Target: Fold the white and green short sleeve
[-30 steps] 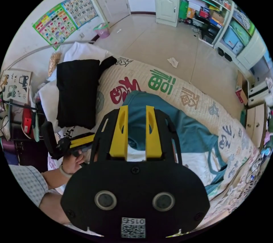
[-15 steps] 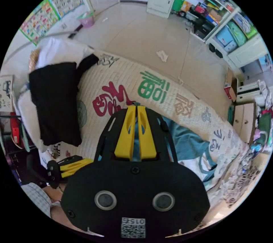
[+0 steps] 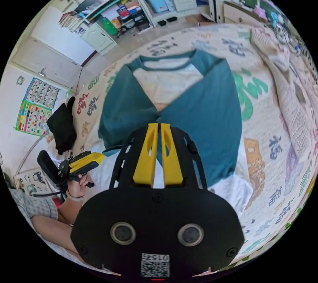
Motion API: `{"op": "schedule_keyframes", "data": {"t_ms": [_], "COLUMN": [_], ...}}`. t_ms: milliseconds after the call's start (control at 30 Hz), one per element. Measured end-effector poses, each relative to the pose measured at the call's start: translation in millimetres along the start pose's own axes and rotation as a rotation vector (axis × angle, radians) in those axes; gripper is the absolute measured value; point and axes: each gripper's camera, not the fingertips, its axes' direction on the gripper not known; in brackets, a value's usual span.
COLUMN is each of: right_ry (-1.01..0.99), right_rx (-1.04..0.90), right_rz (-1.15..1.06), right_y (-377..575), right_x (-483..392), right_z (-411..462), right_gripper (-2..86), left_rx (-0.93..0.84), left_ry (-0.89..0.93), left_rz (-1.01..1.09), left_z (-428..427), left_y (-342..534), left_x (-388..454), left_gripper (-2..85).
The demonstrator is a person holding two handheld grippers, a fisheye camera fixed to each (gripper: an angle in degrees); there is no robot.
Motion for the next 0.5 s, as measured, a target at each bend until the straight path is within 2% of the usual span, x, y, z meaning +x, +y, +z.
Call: {"op": "schedule_keyframes", "data": {"t_ms": [67,167,267,333,367,433,500], "right_ry": [-0.004,0.025,0.016,0.026,0.035,0.136,0.215], "right_rx": [-0.040,0.005,0.040,-0.024,-0.049,-0.114,-0.096], "right_rz": [0.027,-0.006,-0.139,-0.258,-0.285,-0.326,-0.303], "right_y": [4,-1,-21,-40,-44,-53,-60], "right_x": [14,22,13,-6,-11,-21,-20], "right_z": [1,-15,-24,-11,-5,15,18], "right_gripper": [6.4,6.7,7.0,7.6,7.8,7.9,7.7], "left_rx": [-0.051,-0.029,0.063,0.100,0.085,-0.100,-0.161], "left_ry": [0.041,0.083,0.080,0.055,0.058,0.070,-0.012], "left_rz": [0.014,0.003,-0.044,-0.052,-0.045,0.021,0.071], "left_z": [7,-6,-26,-23,-17,21,42], "left_y": [0,0,-9,-22,-26,-40,-38], "left_x": [7,12,6,4,4,15,26], "left_gripper": [2.3,4.2,4.5,5.3,5.8,6.2,4.0]}}
